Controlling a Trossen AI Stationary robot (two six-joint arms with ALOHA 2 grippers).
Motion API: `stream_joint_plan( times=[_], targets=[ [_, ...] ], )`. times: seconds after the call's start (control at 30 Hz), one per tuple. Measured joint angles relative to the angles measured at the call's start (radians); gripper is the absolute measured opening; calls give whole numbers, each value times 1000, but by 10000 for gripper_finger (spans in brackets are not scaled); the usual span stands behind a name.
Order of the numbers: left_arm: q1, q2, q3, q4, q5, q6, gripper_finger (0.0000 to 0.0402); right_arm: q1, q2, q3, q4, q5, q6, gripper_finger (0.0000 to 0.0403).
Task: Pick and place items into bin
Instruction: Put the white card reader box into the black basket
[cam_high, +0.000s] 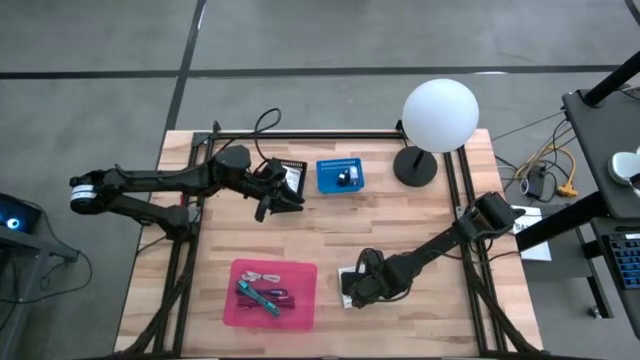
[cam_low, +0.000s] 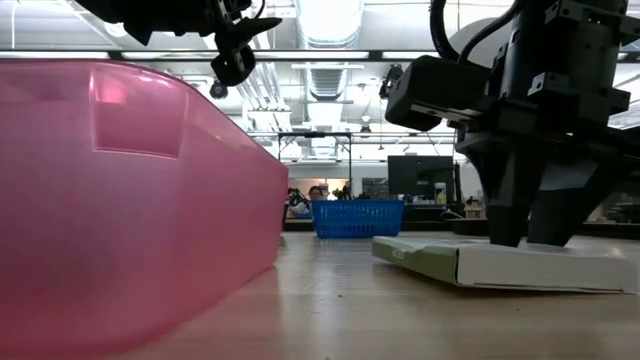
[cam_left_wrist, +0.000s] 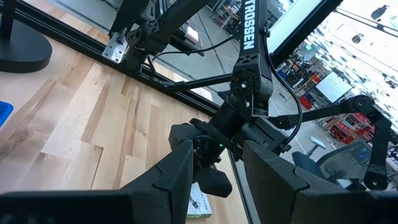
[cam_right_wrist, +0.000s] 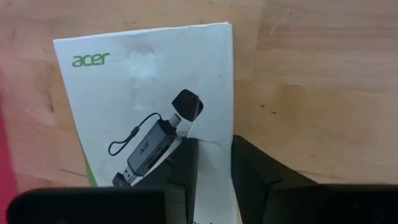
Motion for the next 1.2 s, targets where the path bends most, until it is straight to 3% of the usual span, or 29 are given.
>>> stream_joint_plan(
  times=[0.43,1.07,1.2],
  targets=[
    [0,0,0,2,0,0,125,5,-53,-7,-20,45,-35,63],
    [0,0,3,9,0,-9,125,-2,-297,-11,-36,886,-215,63],
    [0,0,3,57,-2,-5,125,-24,-306,-10,-34,1005,-223,63]
  ],
)
